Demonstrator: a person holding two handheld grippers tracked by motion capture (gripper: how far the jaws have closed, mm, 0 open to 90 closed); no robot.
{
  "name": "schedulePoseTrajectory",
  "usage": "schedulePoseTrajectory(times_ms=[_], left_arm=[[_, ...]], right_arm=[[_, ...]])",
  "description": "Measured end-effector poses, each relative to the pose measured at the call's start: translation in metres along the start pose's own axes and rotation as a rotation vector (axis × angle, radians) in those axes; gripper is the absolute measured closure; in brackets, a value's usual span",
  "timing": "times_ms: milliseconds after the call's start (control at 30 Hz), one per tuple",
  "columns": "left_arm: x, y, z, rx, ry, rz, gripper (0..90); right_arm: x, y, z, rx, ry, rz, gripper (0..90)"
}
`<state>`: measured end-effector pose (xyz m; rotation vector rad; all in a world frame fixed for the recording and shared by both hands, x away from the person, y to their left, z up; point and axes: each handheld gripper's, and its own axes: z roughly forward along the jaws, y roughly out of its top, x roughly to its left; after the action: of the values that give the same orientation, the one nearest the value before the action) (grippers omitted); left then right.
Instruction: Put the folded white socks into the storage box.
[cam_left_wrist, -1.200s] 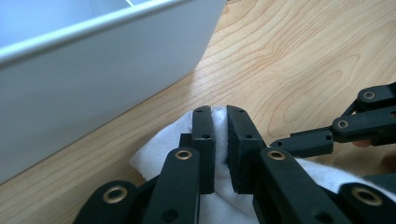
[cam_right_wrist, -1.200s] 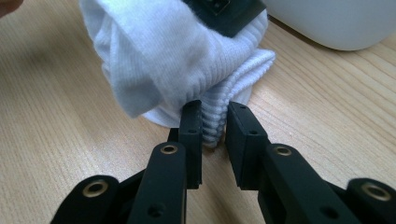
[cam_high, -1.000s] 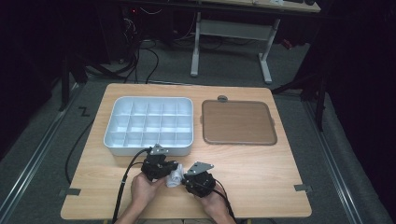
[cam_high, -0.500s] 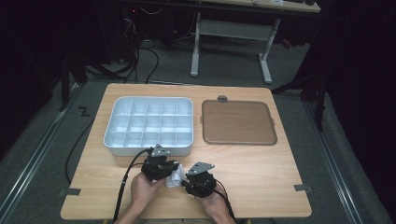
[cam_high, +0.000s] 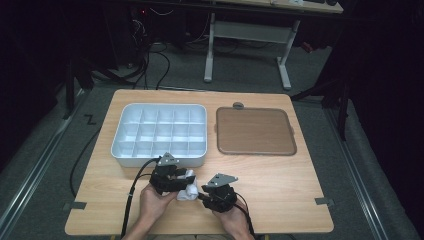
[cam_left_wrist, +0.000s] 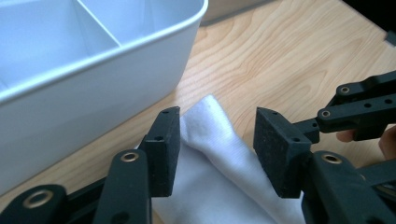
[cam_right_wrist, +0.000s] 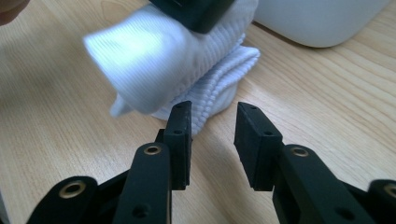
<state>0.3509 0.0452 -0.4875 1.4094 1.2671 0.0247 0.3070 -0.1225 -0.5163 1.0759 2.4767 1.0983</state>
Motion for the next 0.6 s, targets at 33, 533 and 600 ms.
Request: schedulePoseTrajectory(times_ms=[33, 533, 600], left_arm=[[0.0, 0.002, -0.002, -0.002, -0.008, -0.009, 50.9], [0.012, 0.009, -0.024, -0.059, 0.019, -0.016, 49.7], [0.016, 0.005, -0.022, -0.045, 0.037, -0.014, 49.3]], right_arm=[[0.0, 0.0, -0.001, -0.002, 0.0, 0.004, 68.2], [-0.002, 0.008, -0.044, -0.063, -0.048, -0.033, 78.2], [0.003, 0.016, -0.046, -0.067, -0.041, -0.055, 78.3]])
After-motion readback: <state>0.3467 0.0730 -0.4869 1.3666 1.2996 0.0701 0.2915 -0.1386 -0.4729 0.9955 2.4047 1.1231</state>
